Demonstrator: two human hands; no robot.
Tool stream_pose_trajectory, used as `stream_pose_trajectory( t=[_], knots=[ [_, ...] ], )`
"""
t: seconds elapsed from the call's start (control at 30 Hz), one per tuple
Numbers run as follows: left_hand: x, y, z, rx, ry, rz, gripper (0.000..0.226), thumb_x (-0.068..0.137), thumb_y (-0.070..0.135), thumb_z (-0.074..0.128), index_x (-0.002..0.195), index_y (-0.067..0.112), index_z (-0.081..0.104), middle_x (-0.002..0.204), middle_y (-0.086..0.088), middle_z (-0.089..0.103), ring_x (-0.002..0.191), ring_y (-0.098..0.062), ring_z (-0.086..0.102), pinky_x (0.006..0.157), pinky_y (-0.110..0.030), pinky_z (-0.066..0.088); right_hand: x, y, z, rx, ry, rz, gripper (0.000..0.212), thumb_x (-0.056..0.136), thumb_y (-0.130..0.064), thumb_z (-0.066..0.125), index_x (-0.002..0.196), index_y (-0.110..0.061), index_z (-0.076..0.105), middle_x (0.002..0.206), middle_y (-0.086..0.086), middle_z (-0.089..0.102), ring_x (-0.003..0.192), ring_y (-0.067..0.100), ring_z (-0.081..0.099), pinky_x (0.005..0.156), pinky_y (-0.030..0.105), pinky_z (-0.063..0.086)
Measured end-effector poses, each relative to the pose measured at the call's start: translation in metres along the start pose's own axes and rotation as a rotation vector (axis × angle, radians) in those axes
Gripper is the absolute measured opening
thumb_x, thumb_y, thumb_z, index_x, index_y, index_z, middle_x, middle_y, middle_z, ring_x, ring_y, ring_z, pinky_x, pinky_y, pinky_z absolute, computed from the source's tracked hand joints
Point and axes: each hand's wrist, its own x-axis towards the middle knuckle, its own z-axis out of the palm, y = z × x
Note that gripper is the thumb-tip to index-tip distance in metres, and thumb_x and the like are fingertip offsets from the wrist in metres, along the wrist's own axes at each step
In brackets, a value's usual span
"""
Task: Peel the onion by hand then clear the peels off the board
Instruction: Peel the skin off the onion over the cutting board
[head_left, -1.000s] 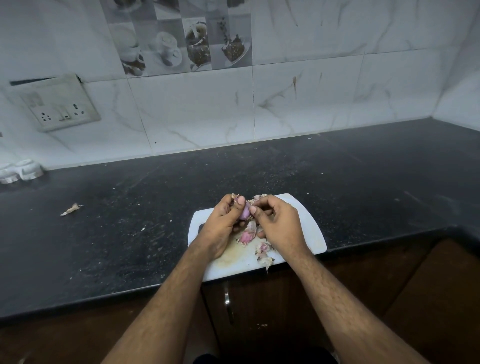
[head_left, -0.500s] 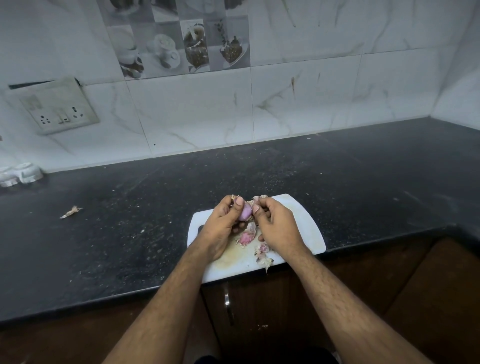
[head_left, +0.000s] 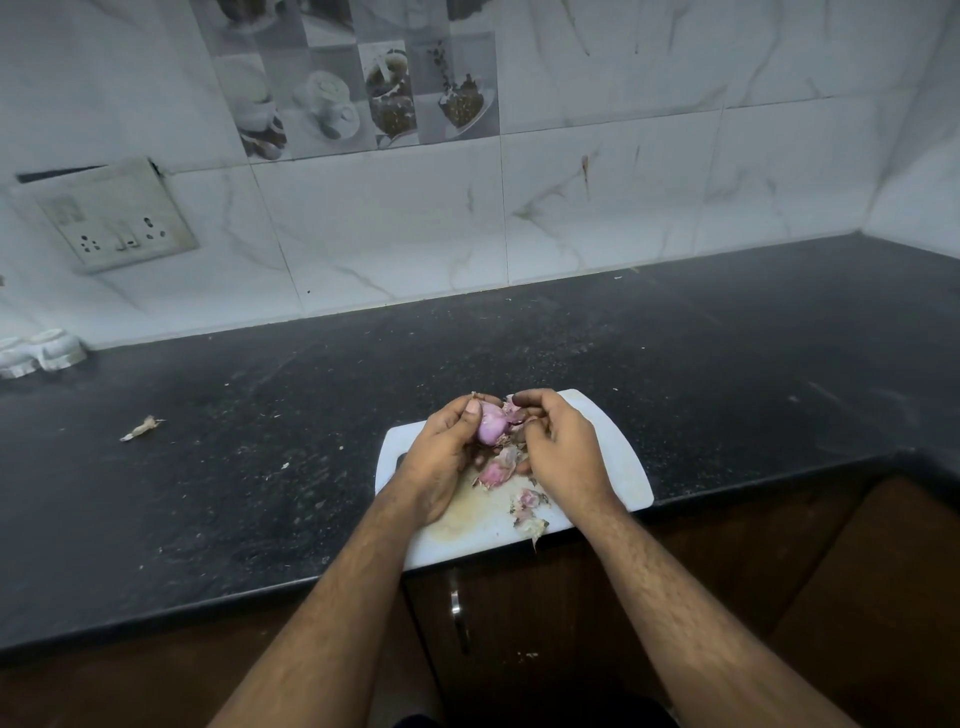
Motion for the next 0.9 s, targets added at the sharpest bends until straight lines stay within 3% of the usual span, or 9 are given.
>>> stream_pose_trajectory(
  t=[0.1, 0.2, 0.27, 0.33, 0.4, 0.47, 0.6, 0.67, 0.9],
  knots=[
    [0.000, -0.001, 0.000, -0.026, -0.007, -0.012, 0.030, 0.110, 0.023, 0.046, 0.114, 0.005, 0.069, 0.100, -0.015, 0.073, 0.086, -0.023, 0.061, 0.070, -0.029, 0.048, -0.001, -0.002, 0.000, 0.079, 0.012, 0.026, 0.035, 0.100, -0.005, 0.044, 0.116, -0.020, 0.070, 0.105, -0.011, 0.072, 0.096, 0.013, 0.072, 0.073, 0.039, 0.064],
    [-0.001, 0.000, 0.001, -0.053, -0.031, -0.018, 0.031, 0.110, 0.023, 0.048, 0.117, 0.000, 0.068, 0.099, -0.014, 0.074, 0.087, -0.021, 0.068, 0.074, -0.028, 0.057, -0.002, -0.005, 0.000, 0.104, 0.017, 0.008, 0.023, 0.105, -0.022, 0.048, 0.109, -0.024, 0.071, 0.099, -0.011, 0.073, 0.092, 0.011, 0.071, 0.078, 0.044, 0.063],
    [-0.002, 0.001, 0.002, -0.075, -0.052, -0.016, 0.032, 0.110, 0.022, 0.048, 0.117, -0.003, 0.066, 0.097, -0.014, 0.074, 0.088, -0.021, 0.072, 0.076, -0.028, 0.060, -0.003, -0.007, 0.000, 0.084, -0.008, -0.055, 0.018, 0.105, -0.036, 0.054, 0.108, -0.026, 0.069, 0.100, -0.011, 0.072, 0.091, 0.008, 0.069, 0.078, 0.038, 0.062],
    [-0.003, 0.003, 0.001, -0.072, -0.064, -0.009, 0.030, 0.110, 0.022, 0.048, 0.112, -0.001, 0.066, 0.093, -0.013, 0.074, 0.089, -0.021, 0.073, 0.079, -0.028, 0.060, -0.004, -0.008, -0.001, 0.033, -0.019, -0.126, 0.020, 0.099, -0.043, 0.063, 0.110, -0.027, 0.068, 0.105, -0.013, 0.069, 0.095, 0.001, 0.066, 0.080, 0.020, 0.056],
    [-0.003, 0.003, 0.001, -0.067, -0.065, -0.004, 0.028, 0.109, 0.023, 0.049, 0.108, 0.001, 0.066, 0.084, -0.008, 0.072, 0.086, -0.019, 0.071, 0.078, -0.027, 0.060, -0.005, -0.008, -0.002, 0.011, -0.011, -0.161, 0.021, 0.095, -0.040, 0.071, 0.110, -0.026, 0.070, 0.105, -0.013, 0.069, 0.097, -0.003, 0.064, 0.080, 0.011, 0.051],
    [-0.003, 0.003, 0.002, -0.073, -0.066, -0.001, 0.030, 0.108, 0.024, 0.051, 0.112, -0.002, 0.065, 0.082, -0.007, 0.070, 0.083, -0.018, 0.069, 0.075, -0.026, 0.059, -0.006, -0.008, -0.003, 0.032, 0.009, -0.161, 0.016, 0.093, -0.035, 0.074, 0.106, -0.026, 0.072, 0.102, -0.013, 0.070, 0.095, -0.001, 0.065, 0.077, 0.012, 0.052],
    [-0.002, 0.001, 0.001, -0.067, -0.066, 0.039, 0.040, 0.105, 0.027, 0.055, 0.119, -0.011, 0.060, 0.101, -0.015, 0.073, 0.097, -0.026, 0.069, 0.084, -0.032, 0.060, -0.009, -0.010, -0.004, 0.164, 0.010, -0.077, 0.007, 0.094, -0.022, 0.074, 0.100, -0.025, 0.076, 0.095, -0.009, 0.076, 0.080, 0.010, 0.075, 0.056, 0.033, 0.062],
    [-0.002, 0.001, 0.000, -0.064, -0.062, 0.042, 0.044, 0.103, 0.031, 0.057, 0.119, -0.010, 0.060, 0.104, -0.017, 0.072, 0.100, -0.030, 0.066, 0.086, -0.035, 0.058, -0.010, -0.012, -0.005, 0.179, -0.001, -0.045, 0.008, 0.094, -0.019, 0.074, 0.099, -0.024, 0.077, 0.091, -0.006, 0.077, 0.075, 0.011, 0.076, 0.050, 0.034, 0.061],
    [-0.001, 0.000, 0.000, -0.065, -0.061, 0.035, 0.043, 0.101, 0.034, 0.056, 0.117, -0.006, 0.064, 0.102, -0.016, 0.073, 0.096, -0.028, 0.067, 0.082, -0.032, 0.059, -0.010, -0.013, -0.006, 0.223, -0.016, 0.018, 0.011, 0.095, -0.015, 0.073, 0.105, -0.018, 0.078, 0.089, -0.002, 0.078, 0.075, 0.011, 0.077, 0.053, 0.030, 0.061]
  ],
)
